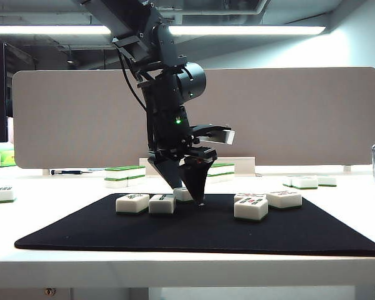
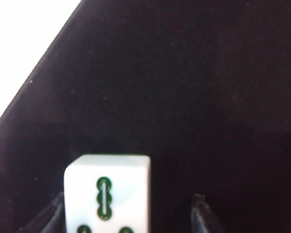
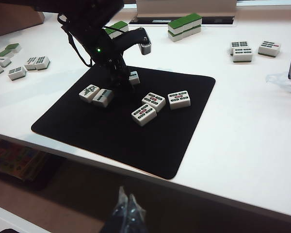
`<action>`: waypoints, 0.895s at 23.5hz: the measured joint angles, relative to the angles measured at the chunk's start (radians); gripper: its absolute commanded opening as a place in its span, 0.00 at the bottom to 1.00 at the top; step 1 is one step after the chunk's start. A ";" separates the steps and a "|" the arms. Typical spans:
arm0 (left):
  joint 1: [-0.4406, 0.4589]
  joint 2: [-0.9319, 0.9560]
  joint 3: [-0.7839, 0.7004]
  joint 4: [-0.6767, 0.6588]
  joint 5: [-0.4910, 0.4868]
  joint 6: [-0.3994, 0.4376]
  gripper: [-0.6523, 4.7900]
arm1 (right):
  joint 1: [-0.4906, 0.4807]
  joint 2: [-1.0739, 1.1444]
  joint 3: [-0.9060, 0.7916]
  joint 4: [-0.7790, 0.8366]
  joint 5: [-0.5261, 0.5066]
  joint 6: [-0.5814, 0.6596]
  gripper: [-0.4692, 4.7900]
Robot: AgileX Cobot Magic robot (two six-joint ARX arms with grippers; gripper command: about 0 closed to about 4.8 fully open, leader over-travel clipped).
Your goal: Align six mahjong tiles in a row on the table.
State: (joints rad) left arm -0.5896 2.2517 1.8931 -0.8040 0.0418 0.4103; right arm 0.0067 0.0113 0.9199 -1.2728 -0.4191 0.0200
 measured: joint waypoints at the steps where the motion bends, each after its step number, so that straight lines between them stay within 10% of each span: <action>1: 0.000 0.000 0.000 0.002 0.000 0.000 0.48 | 0.000 0.000 0.000 0.000 0.000 0.000 0.09; 9: -0.002 0.000 0.034 -0.085 -0.005 -0.134 0.40 | 0.000 0.000 0.000 0.000 0.000 0.000 0.09; 21: -0.112 -0.023 0.127 -0.352 0.012 -0.615 0.40 | 0.000 0.000 0.000 0.000 0.000 0.000 0.09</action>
State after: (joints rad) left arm -0.7017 2.2292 2.0201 -1.1561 0.0540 -0.2047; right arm 0.0071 0.0113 0.9199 -1.2728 -0.4194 0.0200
